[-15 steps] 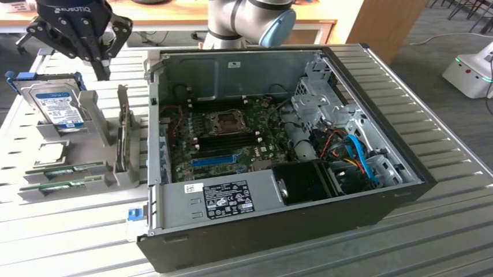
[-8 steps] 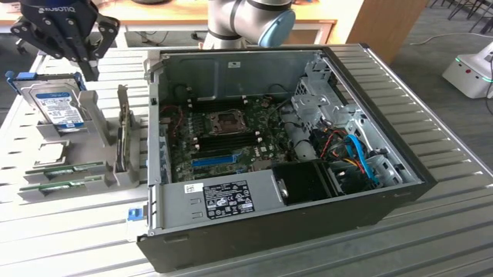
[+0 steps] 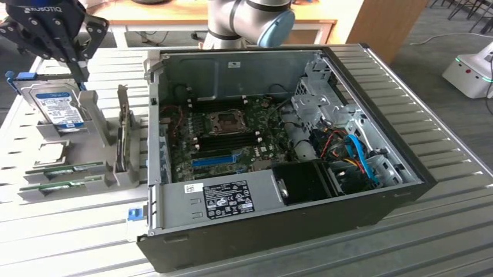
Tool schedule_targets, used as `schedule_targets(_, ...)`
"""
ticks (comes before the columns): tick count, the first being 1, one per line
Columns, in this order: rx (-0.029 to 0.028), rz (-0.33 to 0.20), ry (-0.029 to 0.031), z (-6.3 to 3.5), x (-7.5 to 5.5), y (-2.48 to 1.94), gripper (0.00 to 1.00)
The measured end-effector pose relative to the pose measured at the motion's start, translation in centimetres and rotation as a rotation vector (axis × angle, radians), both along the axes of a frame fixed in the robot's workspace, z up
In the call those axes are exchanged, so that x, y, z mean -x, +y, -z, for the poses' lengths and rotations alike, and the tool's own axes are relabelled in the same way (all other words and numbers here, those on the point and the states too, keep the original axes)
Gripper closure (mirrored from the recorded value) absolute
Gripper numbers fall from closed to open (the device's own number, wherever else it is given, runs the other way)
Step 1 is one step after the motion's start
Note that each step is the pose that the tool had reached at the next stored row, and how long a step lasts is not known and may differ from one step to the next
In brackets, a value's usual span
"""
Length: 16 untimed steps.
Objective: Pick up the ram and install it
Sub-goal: 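Reach for the ram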
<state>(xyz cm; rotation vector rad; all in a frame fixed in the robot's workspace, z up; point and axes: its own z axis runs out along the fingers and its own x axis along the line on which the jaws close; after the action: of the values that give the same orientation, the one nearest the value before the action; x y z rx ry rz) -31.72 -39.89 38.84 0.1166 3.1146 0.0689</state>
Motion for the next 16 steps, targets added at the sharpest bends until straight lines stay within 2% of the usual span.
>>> schedule_targets(16, 0.0, 0.0, 0.0018, 0.11, 3.3, 0.0, 0.89)
